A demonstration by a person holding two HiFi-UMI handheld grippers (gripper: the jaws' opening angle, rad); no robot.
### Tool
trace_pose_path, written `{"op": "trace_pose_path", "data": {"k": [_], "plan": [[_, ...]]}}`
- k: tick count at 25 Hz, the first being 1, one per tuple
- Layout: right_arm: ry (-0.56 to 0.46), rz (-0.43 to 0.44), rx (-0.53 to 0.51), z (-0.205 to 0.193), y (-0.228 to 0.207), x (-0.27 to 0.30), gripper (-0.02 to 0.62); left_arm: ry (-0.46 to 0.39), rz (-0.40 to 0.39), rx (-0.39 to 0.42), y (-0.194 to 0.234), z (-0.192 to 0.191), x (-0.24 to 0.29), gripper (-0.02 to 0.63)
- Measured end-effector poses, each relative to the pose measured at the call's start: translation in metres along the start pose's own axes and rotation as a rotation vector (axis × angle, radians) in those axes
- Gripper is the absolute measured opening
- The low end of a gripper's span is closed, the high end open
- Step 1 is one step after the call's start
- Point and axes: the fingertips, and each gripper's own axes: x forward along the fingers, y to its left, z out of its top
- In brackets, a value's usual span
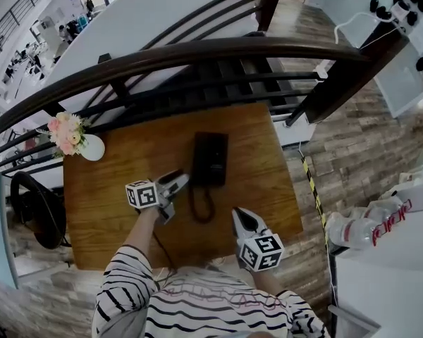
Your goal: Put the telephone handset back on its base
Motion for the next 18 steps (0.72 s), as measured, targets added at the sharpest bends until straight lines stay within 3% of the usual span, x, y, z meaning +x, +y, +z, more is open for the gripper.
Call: {"op": "trace_pose_path", "data": {"k": [11, 18], "plan": [[-0.02, 0.051, -0.026, -0.017, 0.03, -0.044, 0.0, -0.056, 0.065, 0.155, -0.074, -0.035, -0.05, 0.198], [-0.038, 0.087, -0.053, -0.024, 0.048, -0.074, 0.0, -0.105, 0.078, 0.212, -0.127, -0.063, -0.079, 0.181]]}}
